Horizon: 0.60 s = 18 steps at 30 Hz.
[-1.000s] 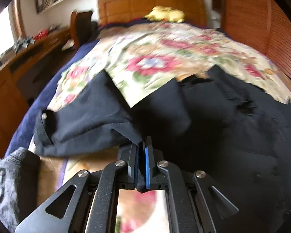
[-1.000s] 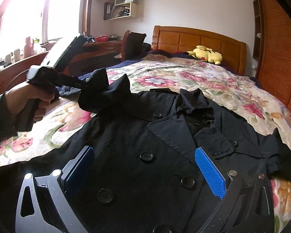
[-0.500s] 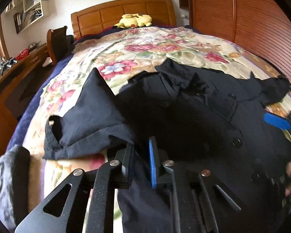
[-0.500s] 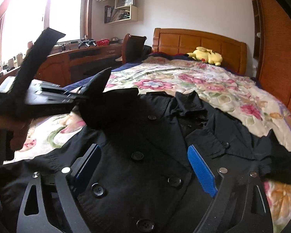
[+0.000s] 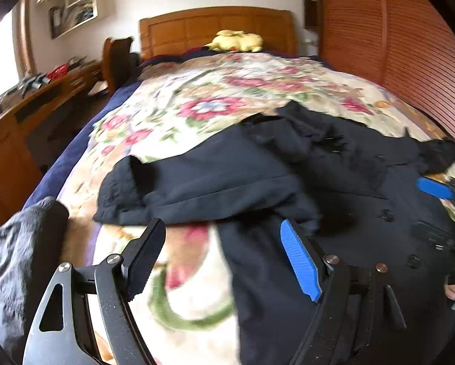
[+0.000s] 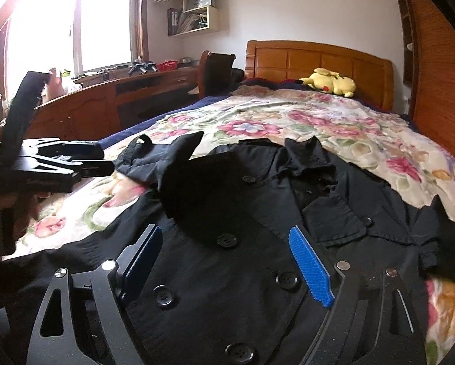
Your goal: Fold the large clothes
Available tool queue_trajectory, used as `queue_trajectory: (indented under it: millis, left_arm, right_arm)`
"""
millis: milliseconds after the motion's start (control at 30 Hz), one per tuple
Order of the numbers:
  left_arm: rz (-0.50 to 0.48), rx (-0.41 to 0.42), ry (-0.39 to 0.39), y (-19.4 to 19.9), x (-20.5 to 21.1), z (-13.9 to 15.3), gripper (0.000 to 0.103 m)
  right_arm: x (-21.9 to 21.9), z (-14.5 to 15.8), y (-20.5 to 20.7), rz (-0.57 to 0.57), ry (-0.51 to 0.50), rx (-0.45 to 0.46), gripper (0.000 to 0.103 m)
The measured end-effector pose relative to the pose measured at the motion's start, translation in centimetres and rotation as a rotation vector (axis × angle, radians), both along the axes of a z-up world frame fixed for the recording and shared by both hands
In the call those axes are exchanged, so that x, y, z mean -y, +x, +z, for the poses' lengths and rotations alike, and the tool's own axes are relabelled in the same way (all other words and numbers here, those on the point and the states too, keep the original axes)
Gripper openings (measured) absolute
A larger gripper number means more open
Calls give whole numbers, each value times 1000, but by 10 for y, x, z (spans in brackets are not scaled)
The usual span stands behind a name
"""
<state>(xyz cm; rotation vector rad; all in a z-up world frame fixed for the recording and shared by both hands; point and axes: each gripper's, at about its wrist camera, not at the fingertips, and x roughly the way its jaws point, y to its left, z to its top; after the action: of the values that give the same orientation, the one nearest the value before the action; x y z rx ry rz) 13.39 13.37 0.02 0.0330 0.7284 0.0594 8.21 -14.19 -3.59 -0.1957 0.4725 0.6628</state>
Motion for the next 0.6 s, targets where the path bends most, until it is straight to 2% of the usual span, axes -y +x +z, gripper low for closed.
queue_trajectory:
  millis: [67, 200, 333, 500, 600]
  left_arm:
    - [18, -11, 12, 7, -9, -9, 79]
    - [46, -103, 22, 31, -34, -39, 79]
    - [87, -148, 41, 48, -49, -60, 79]
    - [118, -173, 72, 67, -58, -73, 79]
    - [134, -187, 127, 79, -61, -78, 79]
  right_arm:
    - [0, 0, 0, 0, -5, 5, 87]
    - [-2, -1, 0, 11, -11, 0, 87]
    - [-5, -3, 0, 10, -28, 2, 87]
    - [-7, -4, 2, 8, -37, -3, 87]
    - [-8, -5, 2, 7, -42, -6, 87]
